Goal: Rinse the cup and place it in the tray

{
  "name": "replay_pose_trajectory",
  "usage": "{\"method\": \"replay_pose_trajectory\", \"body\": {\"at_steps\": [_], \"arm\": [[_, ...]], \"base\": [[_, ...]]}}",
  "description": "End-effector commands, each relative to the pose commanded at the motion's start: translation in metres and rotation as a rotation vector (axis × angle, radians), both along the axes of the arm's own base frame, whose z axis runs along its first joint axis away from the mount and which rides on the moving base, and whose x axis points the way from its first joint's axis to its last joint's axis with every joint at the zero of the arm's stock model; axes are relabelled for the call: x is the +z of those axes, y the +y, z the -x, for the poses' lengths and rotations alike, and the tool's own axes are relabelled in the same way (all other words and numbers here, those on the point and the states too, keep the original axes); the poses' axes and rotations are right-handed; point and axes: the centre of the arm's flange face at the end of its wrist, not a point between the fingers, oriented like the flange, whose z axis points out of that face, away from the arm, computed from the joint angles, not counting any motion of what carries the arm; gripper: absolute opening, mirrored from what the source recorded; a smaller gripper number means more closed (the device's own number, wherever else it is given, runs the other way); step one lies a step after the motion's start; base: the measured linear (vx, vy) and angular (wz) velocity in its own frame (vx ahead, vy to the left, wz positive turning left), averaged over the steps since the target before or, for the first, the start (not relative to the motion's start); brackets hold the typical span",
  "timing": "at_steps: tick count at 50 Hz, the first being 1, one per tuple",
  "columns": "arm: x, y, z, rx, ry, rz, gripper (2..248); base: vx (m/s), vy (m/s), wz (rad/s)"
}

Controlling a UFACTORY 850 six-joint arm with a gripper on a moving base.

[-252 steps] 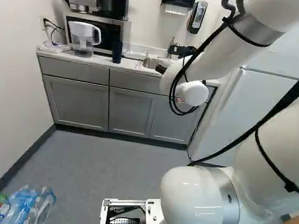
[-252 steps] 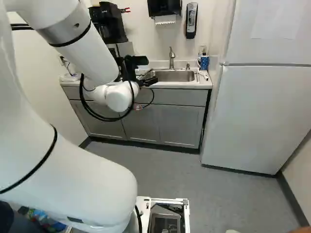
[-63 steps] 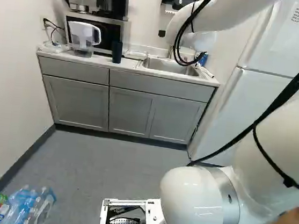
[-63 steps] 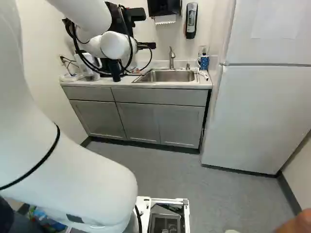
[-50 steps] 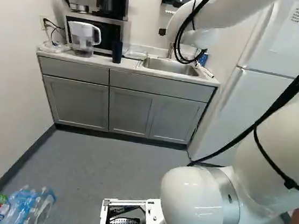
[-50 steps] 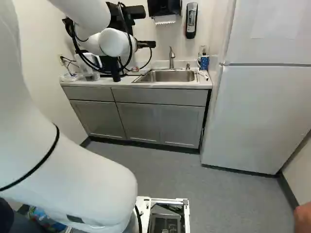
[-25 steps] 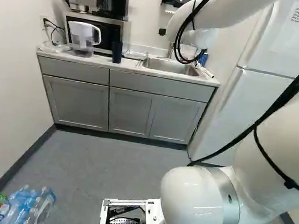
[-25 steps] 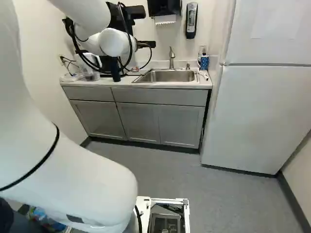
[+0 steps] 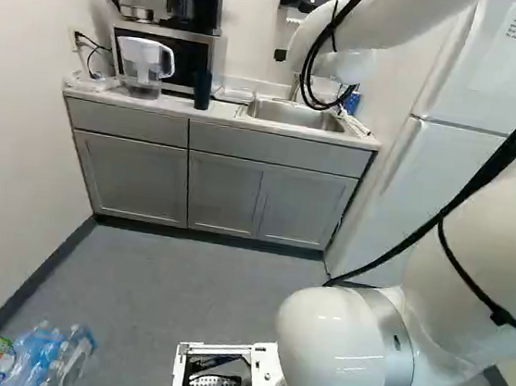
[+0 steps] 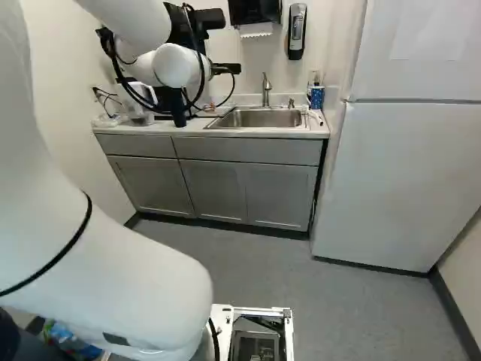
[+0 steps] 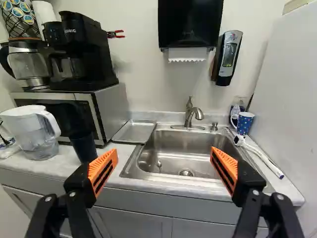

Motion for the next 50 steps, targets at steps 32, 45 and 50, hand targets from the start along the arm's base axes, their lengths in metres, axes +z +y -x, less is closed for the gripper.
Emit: {"method": "replay_pose_trajectory", "body": {"at_steps": [32, 45, 50], "arm": [[0.0, 0.0, 0.0, 0.0, 0.0, 0.0, 247], [0.0, 0.0, 0.0, 0.0, 0.0, 0.0, 247], [0.0, 0.0, 0.0, 0.0, 0.0, 0.0, 247]], "base": [[0.082, -0.072, 0.02], [0.109, -0.115, 0.135], [0.124, -0.113, 0.216]]}}
